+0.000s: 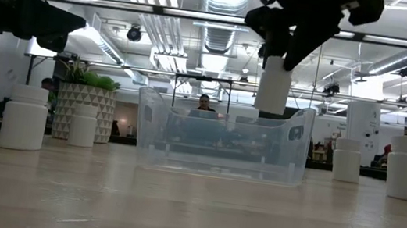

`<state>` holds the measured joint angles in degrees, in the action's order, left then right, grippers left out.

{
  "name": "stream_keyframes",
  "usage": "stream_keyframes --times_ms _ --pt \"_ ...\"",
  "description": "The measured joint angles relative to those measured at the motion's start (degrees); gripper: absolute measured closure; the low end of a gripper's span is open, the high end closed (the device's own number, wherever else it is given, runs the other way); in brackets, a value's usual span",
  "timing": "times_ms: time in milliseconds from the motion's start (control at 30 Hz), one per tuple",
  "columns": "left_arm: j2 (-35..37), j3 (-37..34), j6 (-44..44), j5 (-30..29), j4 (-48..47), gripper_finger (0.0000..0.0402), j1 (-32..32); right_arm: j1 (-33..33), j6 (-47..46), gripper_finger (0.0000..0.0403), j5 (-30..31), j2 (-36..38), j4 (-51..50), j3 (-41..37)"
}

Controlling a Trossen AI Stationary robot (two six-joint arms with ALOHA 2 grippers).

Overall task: Pick and place pill bottles into a basket
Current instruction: Put the white pill bottle into the transparent bin

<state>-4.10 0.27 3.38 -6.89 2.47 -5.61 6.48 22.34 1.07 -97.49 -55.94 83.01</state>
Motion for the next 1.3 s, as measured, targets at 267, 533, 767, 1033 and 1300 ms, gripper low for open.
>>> stream_keyframes --times_ms 267,533,767,1033,1300 --pt "0.00 0.00 0.02 0.00 0.08 0.0402 0.00 -0.99 1.23 0.0257 0.53 -4.26 1.38 0.01" --pt "-0.03 0.00 0.00 0.01 0.05 0.0402 0.00 -2.44 2.11 0.0257 2.15 -7.85 2.14 -0.08" --pt "-0.03 0.00 0.00 -0.01 0.03 0.0402 0.00 -2.64 1.90 0.0257 2.11 -8.84 1.93 -0.14" --pt "-0.16 0.00 0.00 0.02 0.02 0.0402 0.00 -2.64 1.02 0.0257 2.00 -9.25 1.11 -1.24" --pt "-0.13 0.00 0.00 0.02 0.04 0.0402 0.00 -2.64 0.58 0.0248 1.99 -9.25 1.72 -2.60"
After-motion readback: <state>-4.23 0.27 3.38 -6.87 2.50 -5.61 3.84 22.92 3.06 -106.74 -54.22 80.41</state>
